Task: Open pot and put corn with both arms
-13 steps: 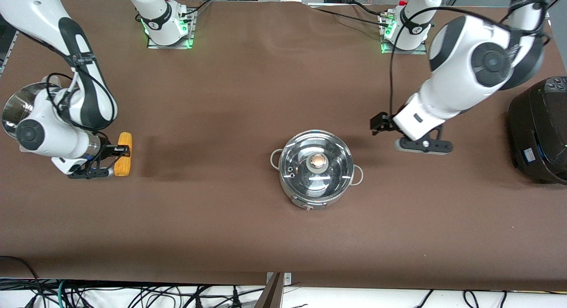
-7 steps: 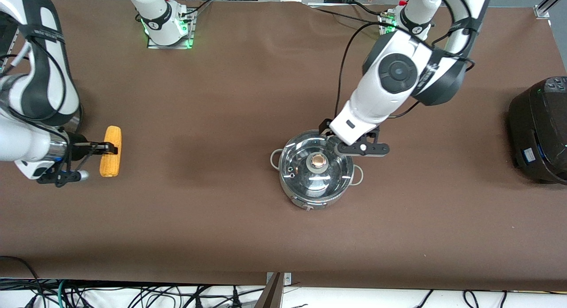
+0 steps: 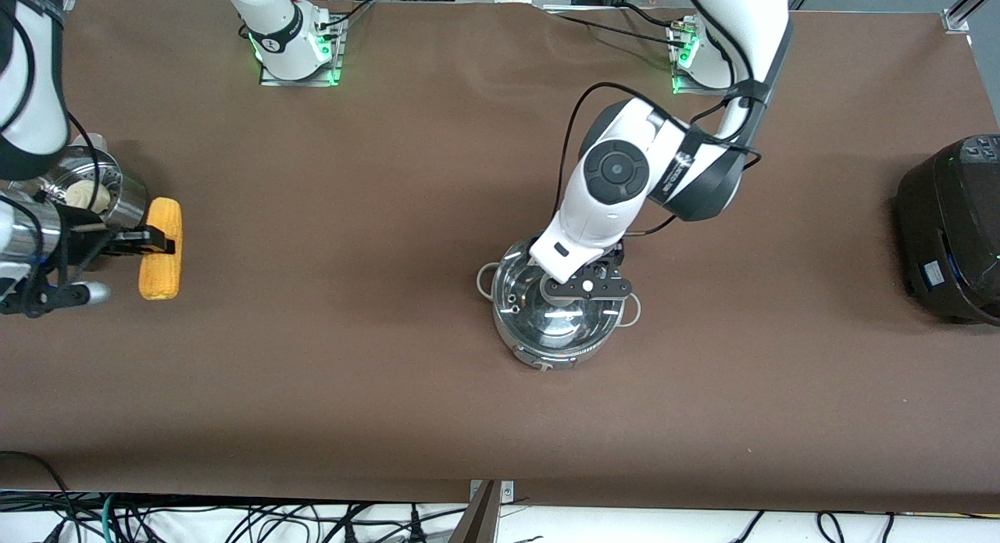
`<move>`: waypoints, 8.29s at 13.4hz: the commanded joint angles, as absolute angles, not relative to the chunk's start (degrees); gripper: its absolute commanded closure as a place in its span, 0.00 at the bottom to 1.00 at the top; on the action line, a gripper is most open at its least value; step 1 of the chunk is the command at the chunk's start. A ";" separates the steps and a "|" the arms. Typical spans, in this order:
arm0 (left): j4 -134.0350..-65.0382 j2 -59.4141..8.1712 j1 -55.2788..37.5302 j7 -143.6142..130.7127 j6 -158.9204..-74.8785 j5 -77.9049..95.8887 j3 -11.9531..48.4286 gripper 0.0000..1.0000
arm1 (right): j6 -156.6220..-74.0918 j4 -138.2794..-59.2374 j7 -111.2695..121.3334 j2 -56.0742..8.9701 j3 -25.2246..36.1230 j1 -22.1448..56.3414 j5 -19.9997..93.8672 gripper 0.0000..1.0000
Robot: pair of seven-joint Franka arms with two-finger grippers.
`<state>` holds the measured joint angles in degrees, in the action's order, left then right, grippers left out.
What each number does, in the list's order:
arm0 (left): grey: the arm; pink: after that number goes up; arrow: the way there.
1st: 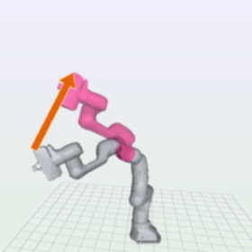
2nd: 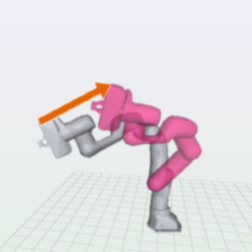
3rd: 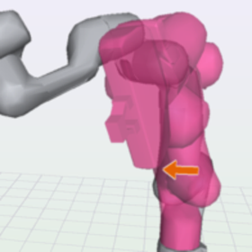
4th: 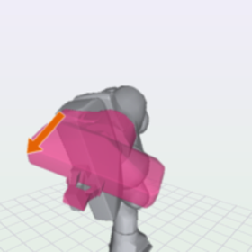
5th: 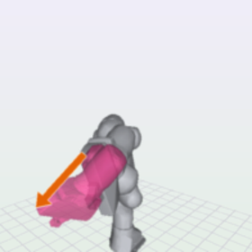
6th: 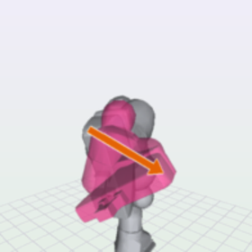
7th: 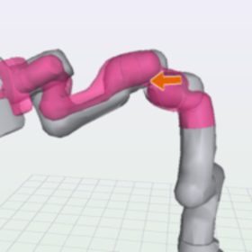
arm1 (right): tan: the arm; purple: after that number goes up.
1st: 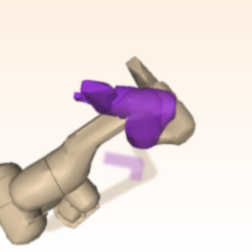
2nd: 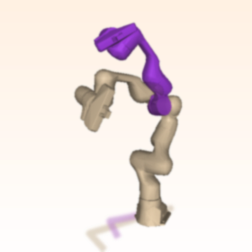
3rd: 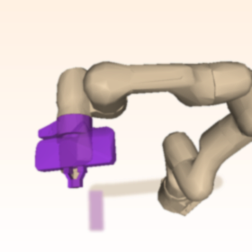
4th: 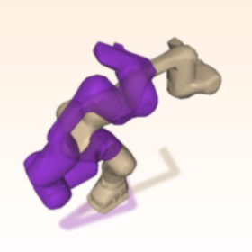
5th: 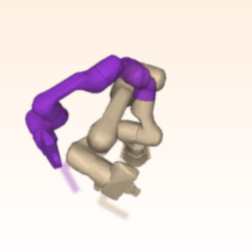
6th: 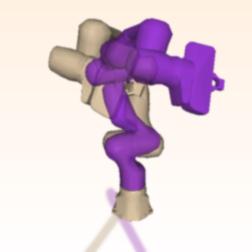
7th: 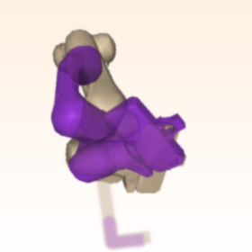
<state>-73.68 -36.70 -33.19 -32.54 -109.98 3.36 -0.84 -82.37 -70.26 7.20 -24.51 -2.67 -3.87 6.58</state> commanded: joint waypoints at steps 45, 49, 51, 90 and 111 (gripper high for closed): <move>-82.92 -24.80 -20.94 -10.66 -102.45 5.28 -7.12 1.00 | -100.16 -65.39 -29.67 -30.13 -3.87 24.67 5.89 1.00; -97.53 -20.57 -15.04 0.07 -114.41 4.75 -7.12 1.00 | -113.96 -64.08 -40.93 -34.70 -3.78 32.94 5.80 1.00; -102.98 -20.39 -12.84 2.89 -120.29 1.78 -7.12 1.00 | -118.02 -60.05 -44.55 -39.00 -3.78 35.06 5.80 1.00; -111.47 4.39 -5.10 10.73 -112.45 -0.09 -7.29 0.00 | -133.37 -51.77 -46.67 -58.20 -6.95 40.96 2.02 0.00; -93.25 3.25 -5.71 -3.16 -88.07 -2.55 -6.07 0.00 | -74.18 -53.07 -19.52 -30.34 9.57 21.19 2.73 0.00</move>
